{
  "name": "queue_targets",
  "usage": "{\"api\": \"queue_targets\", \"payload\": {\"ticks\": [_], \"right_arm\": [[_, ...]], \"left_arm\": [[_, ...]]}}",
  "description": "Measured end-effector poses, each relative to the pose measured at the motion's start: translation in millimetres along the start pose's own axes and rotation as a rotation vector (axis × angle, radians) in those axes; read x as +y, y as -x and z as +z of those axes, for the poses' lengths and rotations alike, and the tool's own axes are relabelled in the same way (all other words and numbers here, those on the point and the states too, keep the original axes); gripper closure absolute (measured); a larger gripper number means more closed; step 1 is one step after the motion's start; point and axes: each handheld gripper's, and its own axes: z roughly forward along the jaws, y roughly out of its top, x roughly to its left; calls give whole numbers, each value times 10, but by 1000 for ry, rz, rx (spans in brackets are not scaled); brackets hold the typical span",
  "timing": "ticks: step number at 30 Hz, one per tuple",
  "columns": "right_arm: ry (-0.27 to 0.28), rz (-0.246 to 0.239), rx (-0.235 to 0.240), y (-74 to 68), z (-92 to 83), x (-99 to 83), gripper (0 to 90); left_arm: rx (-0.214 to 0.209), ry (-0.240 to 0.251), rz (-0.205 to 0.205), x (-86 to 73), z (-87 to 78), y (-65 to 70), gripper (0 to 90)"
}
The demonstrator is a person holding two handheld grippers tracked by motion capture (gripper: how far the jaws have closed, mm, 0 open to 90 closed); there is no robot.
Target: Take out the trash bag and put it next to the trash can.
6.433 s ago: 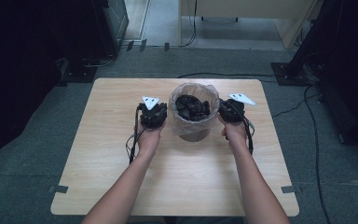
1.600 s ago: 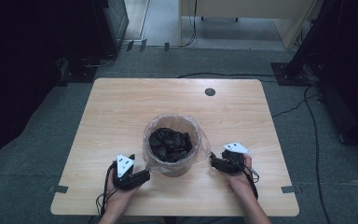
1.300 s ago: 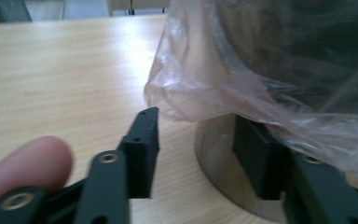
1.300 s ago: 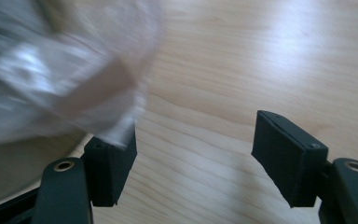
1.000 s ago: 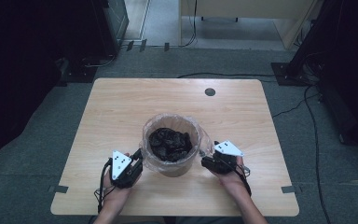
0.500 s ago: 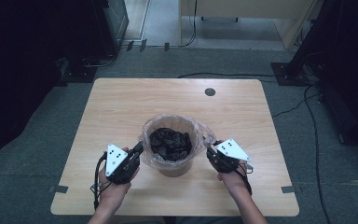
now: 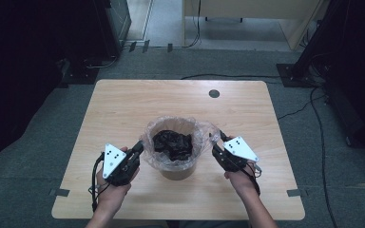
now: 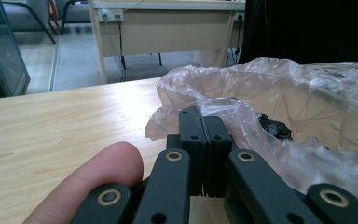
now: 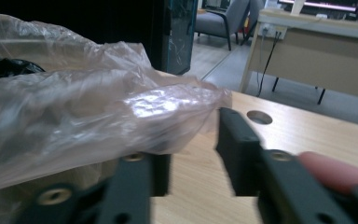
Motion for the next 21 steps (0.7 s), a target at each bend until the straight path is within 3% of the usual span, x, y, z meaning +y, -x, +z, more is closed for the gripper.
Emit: {"api": "queue_targets", "payload": {"ticks": [1,4,14,18,20,21], "right_arm": [[4,-14,9,-16,-6,30,850],[5,-31,26,-57,-3,87,893],[80,-31,79,-211,-5,353,900],[112,-29,117,-303,-3,496,900],[142,9,172,-380,-35,610,900],[142,9,172,-380,-35,610,900]], "left_arm": [[-3,4,1,8,4,7,897],[-11,9,2,47,12,35,899],[-46,46,21,288,89,181,900],[-63,57,28,388,147,262,900],[-79,81,24,476,147,306,900],[-79,81,24,476,147,306,900]]}}
